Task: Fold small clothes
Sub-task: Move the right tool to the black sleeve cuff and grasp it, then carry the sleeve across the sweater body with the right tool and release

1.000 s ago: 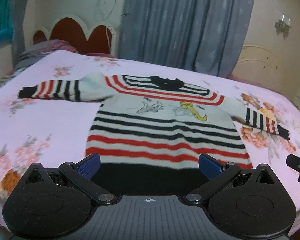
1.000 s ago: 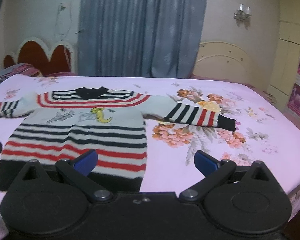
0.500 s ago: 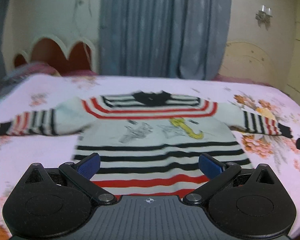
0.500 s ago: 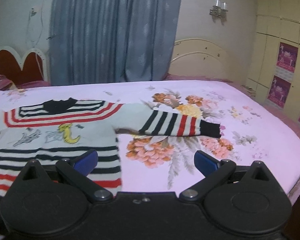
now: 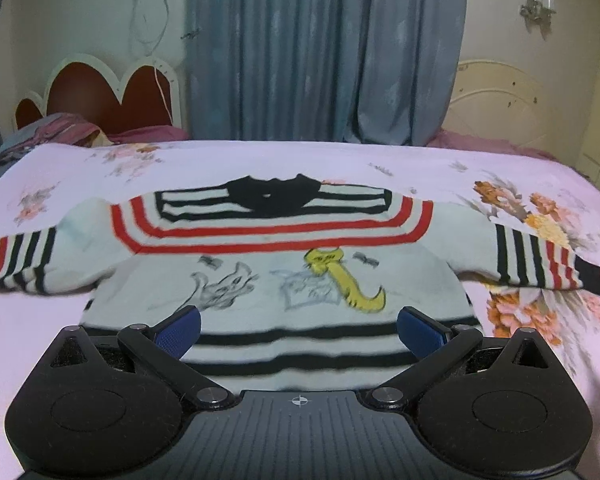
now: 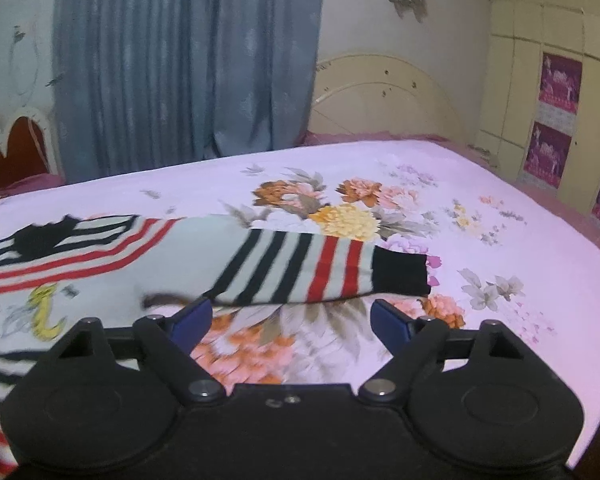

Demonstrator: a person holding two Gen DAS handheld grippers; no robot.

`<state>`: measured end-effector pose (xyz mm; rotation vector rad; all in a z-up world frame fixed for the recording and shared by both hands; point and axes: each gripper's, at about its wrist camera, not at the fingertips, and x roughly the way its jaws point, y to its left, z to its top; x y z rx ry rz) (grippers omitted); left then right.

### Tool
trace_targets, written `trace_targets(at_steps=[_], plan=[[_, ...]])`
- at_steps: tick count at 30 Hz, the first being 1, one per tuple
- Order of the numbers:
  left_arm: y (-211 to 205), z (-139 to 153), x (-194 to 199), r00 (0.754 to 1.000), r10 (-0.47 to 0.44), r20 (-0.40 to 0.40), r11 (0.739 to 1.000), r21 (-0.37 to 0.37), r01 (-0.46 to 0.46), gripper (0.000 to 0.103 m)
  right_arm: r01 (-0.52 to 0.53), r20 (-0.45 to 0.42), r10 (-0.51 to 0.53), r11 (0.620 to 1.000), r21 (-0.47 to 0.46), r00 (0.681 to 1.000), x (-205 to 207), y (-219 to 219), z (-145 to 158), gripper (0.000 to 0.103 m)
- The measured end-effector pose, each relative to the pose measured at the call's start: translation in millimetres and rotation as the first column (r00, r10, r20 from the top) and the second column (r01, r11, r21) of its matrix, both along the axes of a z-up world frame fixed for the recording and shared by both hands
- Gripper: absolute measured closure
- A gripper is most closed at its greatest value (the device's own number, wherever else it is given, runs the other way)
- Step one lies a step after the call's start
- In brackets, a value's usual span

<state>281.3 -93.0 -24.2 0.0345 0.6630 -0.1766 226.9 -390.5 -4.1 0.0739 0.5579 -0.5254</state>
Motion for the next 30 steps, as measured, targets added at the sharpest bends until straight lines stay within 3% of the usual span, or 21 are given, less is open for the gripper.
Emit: trace_targets(at_steps=[5,10,15,22,25,29,30], plan=[[-34.1,-5.5,21.6,0.999,0.014,-0.039,1.0,-0.008,-0.014,0.0,0.054,-0.003,-0.054,0.996,0.065,0.999,20.0,-53.5,-16.0,0.033],[-68.0,-17.3,32.2,0.996,0.0,-0.089,0.999,0.052,0.004,0.0,0.125,-0.001,-0.127,0.976,0.178,0.992,30.8,-105.7,-39.0,0.043],[-92.3,-23.4,37.6,0.994,-0.008,-0.109,0.994,0.108,0.02,0.0,0.183,0.013,-0.199,0.924,0.336,0.98,37.4,-152.0,-65.1,0.044],[-113.2,-24.9,49.4,0.993,-0.007,-0.121,0.99,0.139,0.024,0.0,0.184,0.094,-0.286,0.801,0.57,0.954,40.7,-194.7,-94.4,0.047],[-117.5,-22.5,52.6,0.993,-0.006,-0.116,0.99,0.138,0.022,0.0,0.177,0.131,-0.317,0.774,0.608,0.939,45.4,-201.1,-99.1,0.048],[-114.7,-20.4,59.1,0.994,0.002,-0.112,0.99,0.138,0.014,0.0,0.199,0.14,-0.365,0.746,0.635,0.921,51.0,-206.0,-103.6,0.07],[-112.1,-19.9,60.9,0.994,0.006,-0.11,0.991,0.135,0.009,0.0,0.209,0.136,-0.373,0.744,0.634,0.918,52.9,-207.5,-104.0,0.072]])
